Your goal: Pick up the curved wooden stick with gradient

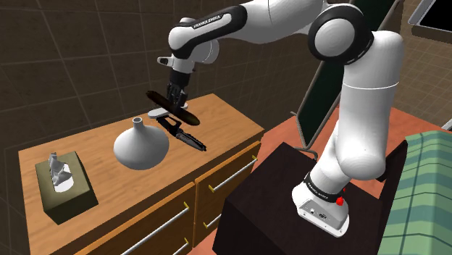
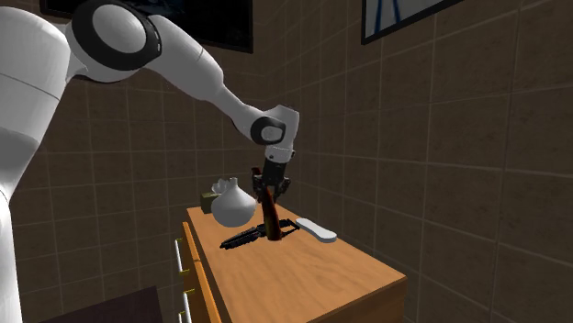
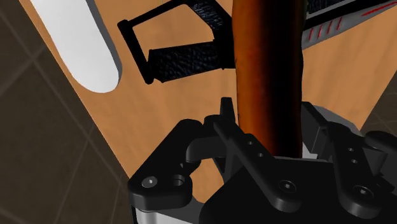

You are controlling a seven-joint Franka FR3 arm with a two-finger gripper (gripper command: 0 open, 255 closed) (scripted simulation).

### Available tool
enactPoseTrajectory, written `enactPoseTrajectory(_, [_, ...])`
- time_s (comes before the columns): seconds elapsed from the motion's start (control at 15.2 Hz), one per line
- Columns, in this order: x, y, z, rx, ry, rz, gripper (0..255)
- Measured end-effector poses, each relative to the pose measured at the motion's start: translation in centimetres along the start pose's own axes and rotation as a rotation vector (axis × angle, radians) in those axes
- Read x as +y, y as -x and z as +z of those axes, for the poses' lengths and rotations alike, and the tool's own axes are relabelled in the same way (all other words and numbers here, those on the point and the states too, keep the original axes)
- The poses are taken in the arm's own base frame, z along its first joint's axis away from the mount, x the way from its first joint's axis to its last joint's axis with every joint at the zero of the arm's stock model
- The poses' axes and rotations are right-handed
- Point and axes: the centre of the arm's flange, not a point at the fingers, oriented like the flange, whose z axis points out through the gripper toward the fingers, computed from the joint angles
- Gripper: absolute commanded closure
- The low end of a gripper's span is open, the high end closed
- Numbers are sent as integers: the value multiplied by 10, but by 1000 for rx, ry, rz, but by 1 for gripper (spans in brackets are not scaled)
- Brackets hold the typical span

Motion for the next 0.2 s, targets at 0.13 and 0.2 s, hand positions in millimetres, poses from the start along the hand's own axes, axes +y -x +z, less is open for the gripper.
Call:
enactPoseTrajectory(0.13, [-3,-3,-10,0,0,0,255])
enactPoseTrajectory(0.2, [-3,-4,-13,0,0,0,255])
